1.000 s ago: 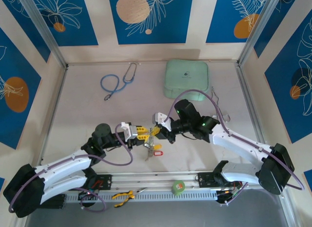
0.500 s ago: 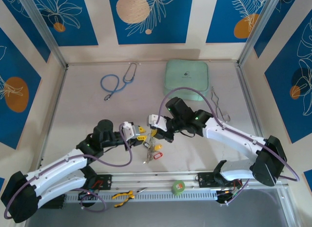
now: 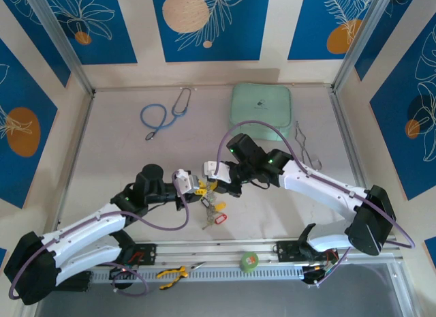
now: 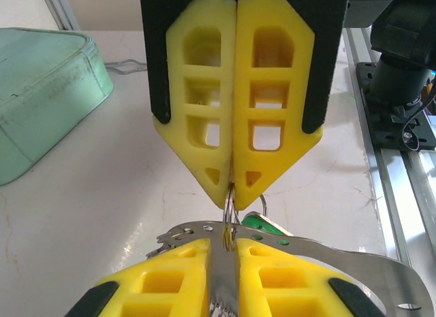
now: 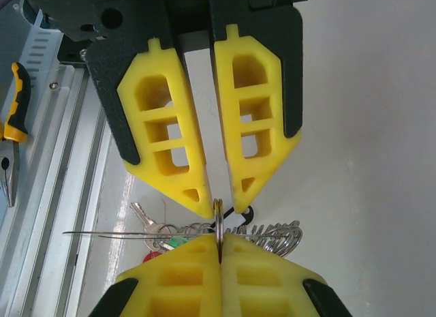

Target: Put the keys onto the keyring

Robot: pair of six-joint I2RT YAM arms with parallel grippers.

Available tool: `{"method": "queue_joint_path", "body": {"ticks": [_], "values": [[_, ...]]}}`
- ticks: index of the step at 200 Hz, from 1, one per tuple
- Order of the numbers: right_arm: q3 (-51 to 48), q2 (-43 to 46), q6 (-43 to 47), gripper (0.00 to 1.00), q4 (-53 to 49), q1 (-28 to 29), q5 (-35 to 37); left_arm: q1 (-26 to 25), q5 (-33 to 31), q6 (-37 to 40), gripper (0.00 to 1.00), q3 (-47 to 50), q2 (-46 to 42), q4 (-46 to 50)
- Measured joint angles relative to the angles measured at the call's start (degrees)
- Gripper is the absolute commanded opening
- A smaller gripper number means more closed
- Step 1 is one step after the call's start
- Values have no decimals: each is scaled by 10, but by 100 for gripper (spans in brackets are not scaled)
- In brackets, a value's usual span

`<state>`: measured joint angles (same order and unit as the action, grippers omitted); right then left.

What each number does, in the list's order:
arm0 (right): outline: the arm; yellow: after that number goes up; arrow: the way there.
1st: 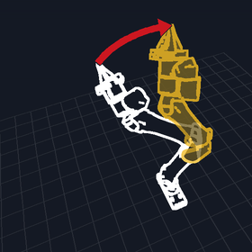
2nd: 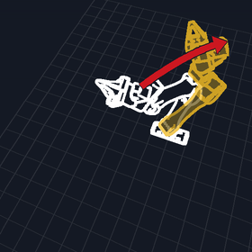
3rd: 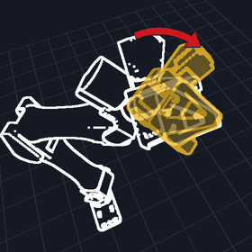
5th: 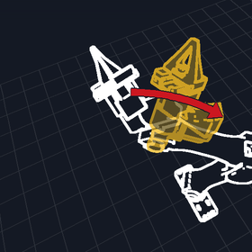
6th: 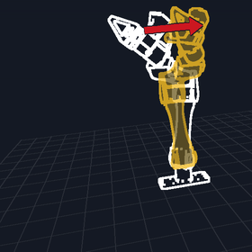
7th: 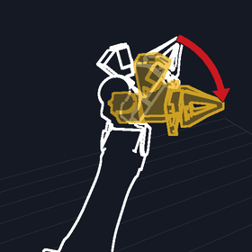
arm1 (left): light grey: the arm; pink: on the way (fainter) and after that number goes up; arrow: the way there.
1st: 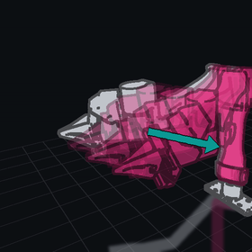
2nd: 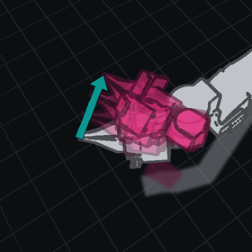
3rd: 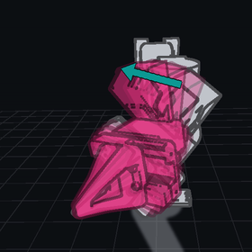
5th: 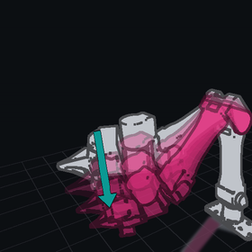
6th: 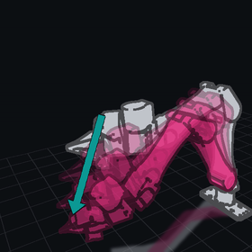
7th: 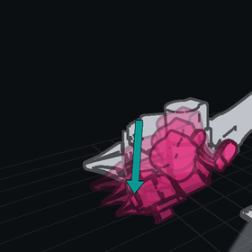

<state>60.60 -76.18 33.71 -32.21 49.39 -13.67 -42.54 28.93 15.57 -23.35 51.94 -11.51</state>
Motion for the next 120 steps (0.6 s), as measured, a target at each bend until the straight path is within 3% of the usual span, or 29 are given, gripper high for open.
{"method": "queue_joint_path", "body": {"ticks": [32,61,90,120], "values": [[5,-8,8,0,0,5,2,0,4,0,15,-5,6,0],[5,-9,8,0,0,5,2,0,10,-2,2,-7,7,-2],[2,-4,-7,27,12,-7,-11,0,10,-2,0,-7,7,-12],[-42,50,-54,31,67,-49,-59,0,10,-11,0,0,7,-53]]}}
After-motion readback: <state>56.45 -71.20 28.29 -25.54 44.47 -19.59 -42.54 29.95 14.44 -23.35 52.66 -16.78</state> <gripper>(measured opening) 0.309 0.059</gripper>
